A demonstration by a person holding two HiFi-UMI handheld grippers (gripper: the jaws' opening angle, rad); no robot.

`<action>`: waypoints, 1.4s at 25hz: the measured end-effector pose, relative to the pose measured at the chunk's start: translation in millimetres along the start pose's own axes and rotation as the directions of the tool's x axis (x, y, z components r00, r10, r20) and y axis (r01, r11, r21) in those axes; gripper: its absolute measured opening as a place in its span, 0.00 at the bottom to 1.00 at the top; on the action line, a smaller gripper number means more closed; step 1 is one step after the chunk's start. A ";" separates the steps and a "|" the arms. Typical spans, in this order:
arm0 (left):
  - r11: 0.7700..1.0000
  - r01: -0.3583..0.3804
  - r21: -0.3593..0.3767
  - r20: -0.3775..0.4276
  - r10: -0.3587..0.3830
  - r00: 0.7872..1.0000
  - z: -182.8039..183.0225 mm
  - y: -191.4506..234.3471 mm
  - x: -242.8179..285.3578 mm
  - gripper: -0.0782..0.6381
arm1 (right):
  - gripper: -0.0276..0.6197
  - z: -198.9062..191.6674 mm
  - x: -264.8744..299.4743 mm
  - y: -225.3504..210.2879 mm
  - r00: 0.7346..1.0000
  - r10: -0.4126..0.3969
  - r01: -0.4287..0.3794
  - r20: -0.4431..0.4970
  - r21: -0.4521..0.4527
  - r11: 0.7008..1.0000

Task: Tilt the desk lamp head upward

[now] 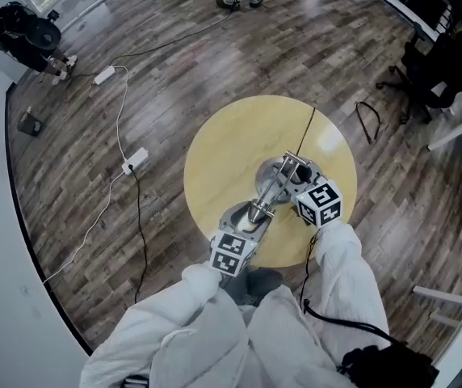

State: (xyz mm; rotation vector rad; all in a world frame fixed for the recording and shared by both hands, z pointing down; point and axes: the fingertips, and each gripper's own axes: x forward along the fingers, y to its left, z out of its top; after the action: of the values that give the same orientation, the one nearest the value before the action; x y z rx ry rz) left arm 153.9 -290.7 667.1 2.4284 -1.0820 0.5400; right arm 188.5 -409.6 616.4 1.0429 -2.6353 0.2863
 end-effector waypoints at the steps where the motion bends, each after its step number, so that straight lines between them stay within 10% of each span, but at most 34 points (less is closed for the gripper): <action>1: 1.000 0.000 -0.004 -0.007 0.000 1.000 0.7 -1.1 -2.7 0.47 | 0.30 -0.3 -0.5 0.1 1.000 -0.004 0.004 -0.003 -0.004 1.000; 19: 0.994 -0.035 -0.101 -0.153 0.019 0.988 41.0 -19.9 -86.5 0.47 | 0.29 1.9 -5.2 2.7 1.000 -0.008 0.007 -0.029 -0.020 1.000; 35: 0.990 -0.106 -0.090 -0.053 0.101 0.993 110.4 -12.3 -140.6 0.46 | 0.29 2.6 -2.5 3.9 0.999 -0.028 0.028 -0.021 -0.018 0.999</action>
State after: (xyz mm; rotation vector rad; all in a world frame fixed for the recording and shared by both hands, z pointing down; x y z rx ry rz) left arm 95.2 -256.8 501.2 2.2778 -1.1913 0.5654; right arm 187.0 -405.9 612.8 1.0645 -2.5972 0.2664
